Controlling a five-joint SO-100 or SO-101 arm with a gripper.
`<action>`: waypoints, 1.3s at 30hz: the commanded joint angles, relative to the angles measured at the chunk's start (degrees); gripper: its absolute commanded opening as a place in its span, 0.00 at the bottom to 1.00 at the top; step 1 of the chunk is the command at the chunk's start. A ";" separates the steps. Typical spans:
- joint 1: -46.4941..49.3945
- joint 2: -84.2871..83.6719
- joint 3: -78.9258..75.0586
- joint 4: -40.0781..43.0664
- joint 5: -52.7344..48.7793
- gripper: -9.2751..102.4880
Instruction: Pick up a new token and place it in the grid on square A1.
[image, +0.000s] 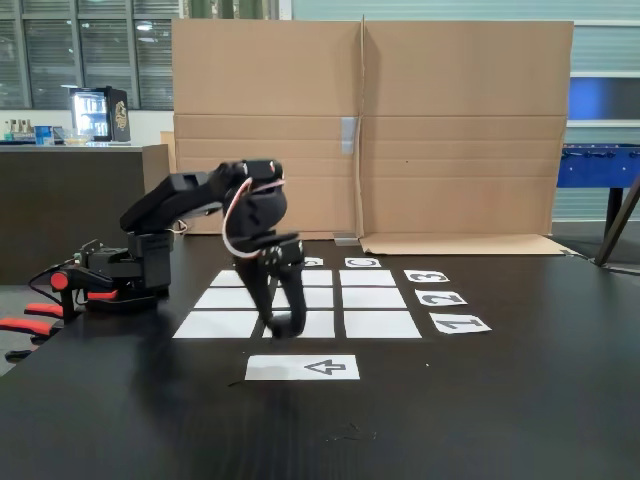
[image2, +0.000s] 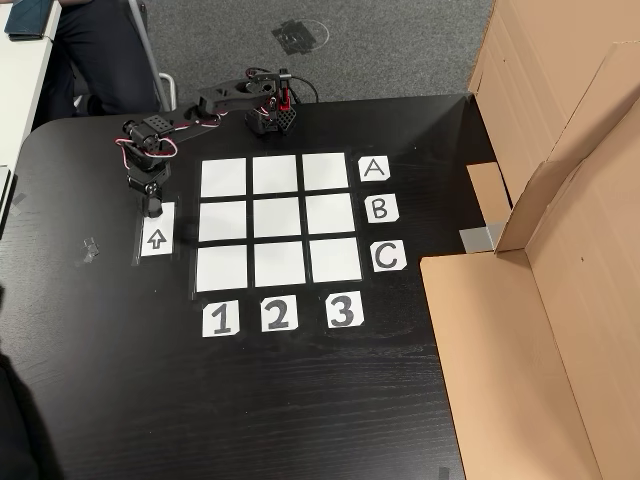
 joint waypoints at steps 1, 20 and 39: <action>-3.25 8.53 5.10 0.26 1.14 0.14; -18.72 45.09 52.21 -0.70 -1.05 0.15; -10.02 78.13 95.45 -8.09 -23.73 0.15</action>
